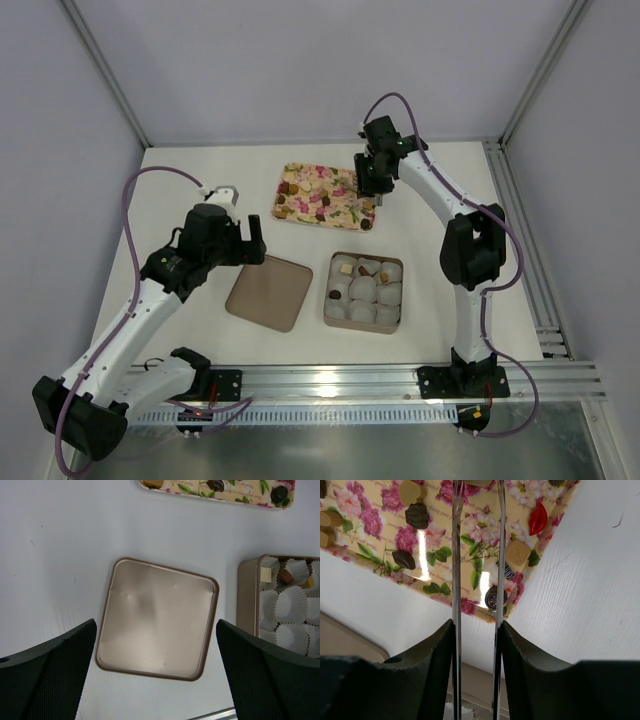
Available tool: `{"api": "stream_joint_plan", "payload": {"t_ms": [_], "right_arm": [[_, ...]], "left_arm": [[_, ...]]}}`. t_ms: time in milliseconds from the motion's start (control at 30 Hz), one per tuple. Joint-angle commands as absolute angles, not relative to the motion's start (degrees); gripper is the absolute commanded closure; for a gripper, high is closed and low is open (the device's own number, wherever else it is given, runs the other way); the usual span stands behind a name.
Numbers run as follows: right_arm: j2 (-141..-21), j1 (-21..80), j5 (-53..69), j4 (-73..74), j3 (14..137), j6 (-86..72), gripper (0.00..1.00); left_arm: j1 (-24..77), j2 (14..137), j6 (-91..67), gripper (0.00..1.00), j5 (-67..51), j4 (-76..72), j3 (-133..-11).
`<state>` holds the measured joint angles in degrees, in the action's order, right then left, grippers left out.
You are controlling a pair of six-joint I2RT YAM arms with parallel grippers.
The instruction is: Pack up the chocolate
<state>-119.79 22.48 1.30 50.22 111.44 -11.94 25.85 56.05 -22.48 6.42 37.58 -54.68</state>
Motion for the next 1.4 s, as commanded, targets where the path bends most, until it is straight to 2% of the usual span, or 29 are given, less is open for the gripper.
{"api": "stream_joint_plan", "payload": {"t_ms": [0, 900, 1367], "right_arm": [[-119.62, 22.24, 2.20, 49.48, 113.64, -11.87, 0.57], [-120.32, 22.06, 3.08, 49.92, 114.26, -11.78, 0.64], [-115.85, 21.97, 3.16, 49.31, 111.98, -12.22, 0.65]], "left_arm": [[25.66, 55.90, -22.41, 0.00, 7.03, 37.27, -56.51], [25.66, 55.99, -22.41, 0.00, 7.12, 37.27, -56.51], [25.75, 55.90, -22.50, 0.00, 6.94, 37.27, -56.43]]}}
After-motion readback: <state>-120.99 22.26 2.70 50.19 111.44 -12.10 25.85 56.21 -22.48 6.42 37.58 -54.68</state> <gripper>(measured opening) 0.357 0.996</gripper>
